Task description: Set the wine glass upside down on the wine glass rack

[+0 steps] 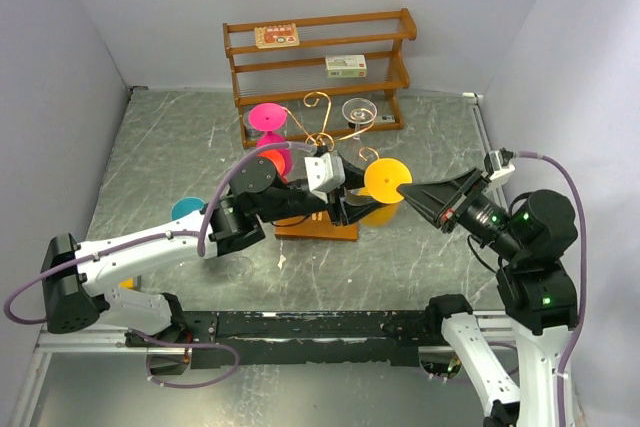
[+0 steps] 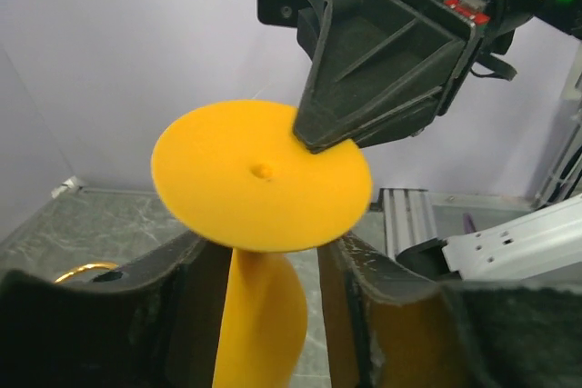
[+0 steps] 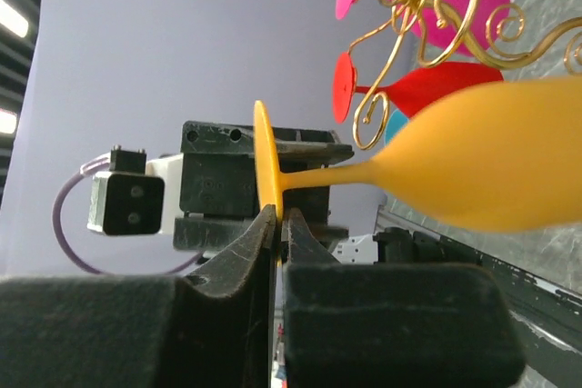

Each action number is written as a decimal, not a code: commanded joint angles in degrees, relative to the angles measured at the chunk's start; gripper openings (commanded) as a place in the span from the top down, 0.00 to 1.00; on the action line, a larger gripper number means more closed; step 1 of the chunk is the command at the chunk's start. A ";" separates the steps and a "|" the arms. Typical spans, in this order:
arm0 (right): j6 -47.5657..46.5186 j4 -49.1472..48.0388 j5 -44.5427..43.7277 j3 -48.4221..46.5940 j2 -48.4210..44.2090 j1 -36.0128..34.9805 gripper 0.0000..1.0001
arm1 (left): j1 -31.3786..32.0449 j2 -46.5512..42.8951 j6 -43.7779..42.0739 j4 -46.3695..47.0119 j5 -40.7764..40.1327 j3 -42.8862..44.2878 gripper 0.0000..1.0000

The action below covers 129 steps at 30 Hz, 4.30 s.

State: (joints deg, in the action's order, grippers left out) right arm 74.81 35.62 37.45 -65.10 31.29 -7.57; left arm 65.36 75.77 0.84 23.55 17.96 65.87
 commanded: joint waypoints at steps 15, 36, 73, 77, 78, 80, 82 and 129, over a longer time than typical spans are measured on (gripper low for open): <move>-3.84 12.16 -13.79 -10.40 10.10 -0.07 1.00 | 0.40 -17.69 7.97 -13.70 -14.63 -5.26 0.32; -12.54 -0.13 -15.91 -10.66 19.92 -0.09 1.00 | 0.38 -43.04 9.97 -40.93 -51.87 -8.71 0.34; -13.07 -10.42 -9.00 -6.92 27.67 -9.65 1.00 | 0.39 -55.81 9.45 -42.81 -65.36 -18.28 0.27; -13.02 -10.43 -8.19 -6.83 28.17 -11.54 1.00 | 0.38 -55.57 9.69 -43.06 -65.42 -18.22 0.27; -13.12 -10.00 -8.19 -7.08 28.27 -11.98 1.00 | 0.38 -55.55 9.75 -43.11 -65.42 -18.16 0.27; -13.28 -9.25 -8.13 -7.51 28.03 -12.43 1.00 | 0.42 -55.55 9.84 -42.99 -65.33 -18.38 0.27; -13.48 -8.37 -8.23 -7.71 27.41 -12.59 1.00 | 0.39 -55.68 10.00 -42.89 -65.29 -18.52 0.27; -13.78 2.87 -22.70 -10.58 19.93 -12.64 1.00 | 0.38 -56.44 10.76 -41.76 -66.95 -19.81 0.25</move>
State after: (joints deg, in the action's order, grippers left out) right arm 62.24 39.44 16.49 -72.97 52.25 -20.14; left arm 65.49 20.03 11.44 -19.14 -47.68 46.28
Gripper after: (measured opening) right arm 0.017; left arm 0.744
